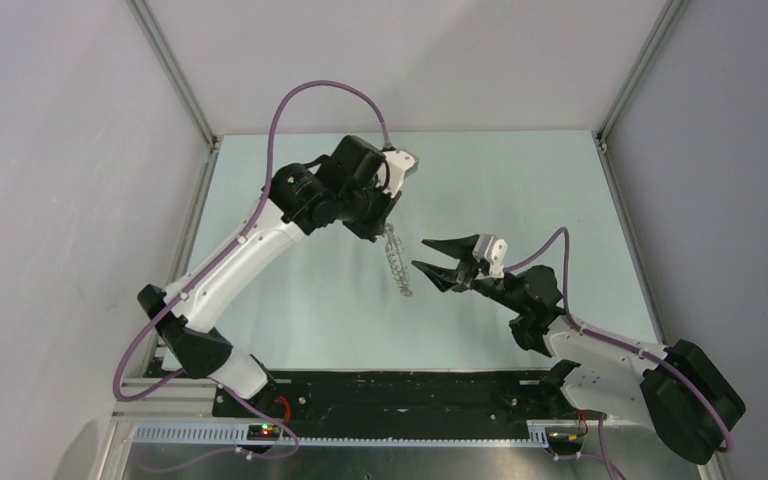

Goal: Remove the keys from the keyring

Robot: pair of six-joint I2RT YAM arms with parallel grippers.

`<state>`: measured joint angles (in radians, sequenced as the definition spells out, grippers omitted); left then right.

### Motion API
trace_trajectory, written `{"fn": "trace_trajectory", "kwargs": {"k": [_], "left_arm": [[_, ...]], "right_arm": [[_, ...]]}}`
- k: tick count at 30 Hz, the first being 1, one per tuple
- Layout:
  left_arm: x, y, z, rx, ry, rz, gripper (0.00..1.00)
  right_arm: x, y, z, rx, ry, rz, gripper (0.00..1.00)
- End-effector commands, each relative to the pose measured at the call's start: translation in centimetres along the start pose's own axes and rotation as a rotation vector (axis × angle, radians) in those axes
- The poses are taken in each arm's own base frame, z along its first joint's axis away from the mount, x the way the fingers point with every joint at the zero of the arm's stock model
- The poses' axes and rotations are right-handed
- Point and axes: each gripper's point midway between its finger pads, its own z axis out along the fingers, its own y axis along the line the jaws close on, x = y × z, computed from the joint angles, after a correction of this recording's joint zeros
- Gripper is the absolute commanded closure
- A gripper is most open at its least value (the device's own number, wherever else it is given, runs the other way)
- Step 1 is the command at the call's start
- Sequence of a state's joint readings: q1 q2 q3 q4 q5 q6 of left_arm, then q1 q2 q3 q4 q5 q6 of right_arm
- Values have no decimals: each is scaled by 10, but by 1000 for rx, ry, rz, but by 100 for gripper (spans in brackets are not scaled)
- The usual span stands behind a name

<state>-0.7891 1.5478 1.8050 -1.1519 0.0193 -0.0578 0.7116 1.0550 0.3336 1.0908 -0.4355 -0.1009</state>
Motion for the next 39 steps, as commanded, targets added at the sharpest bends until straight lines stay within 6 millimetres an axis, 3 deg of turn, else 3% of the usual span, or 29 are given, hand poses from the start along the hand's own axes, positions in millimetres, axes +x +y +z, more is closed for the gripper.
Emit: {"fn": "trace_trajectory", "kwargs": {"k": [1,12,18,22,25,31,39], "left_arm": [[-31,8,-19,-73,-186,66,100],[-38,5,-26,-113,-365,233,100],[-27,19,-17,-267,-378,401,100],[-32,40,-29,-454,-369,543,100],[-43,49,-41,-534,-406,556,100],[-64,30,-52,-463,-525,688,100],[-82,27,-33,-444,-565,812,100]], "right_arm": [[-8,-2,4,19,5,127,48],[-20,-28,10,16,-39,72,50],[-26,-55,16,25,-95,55,52],[-30,-69,17,3,-134,43,54],[-34,-78,18,-32,-136,41,56],[-42,-75,29,-159,-127,33,58],[-38,-79,37,-219,-112,10,59]]}}
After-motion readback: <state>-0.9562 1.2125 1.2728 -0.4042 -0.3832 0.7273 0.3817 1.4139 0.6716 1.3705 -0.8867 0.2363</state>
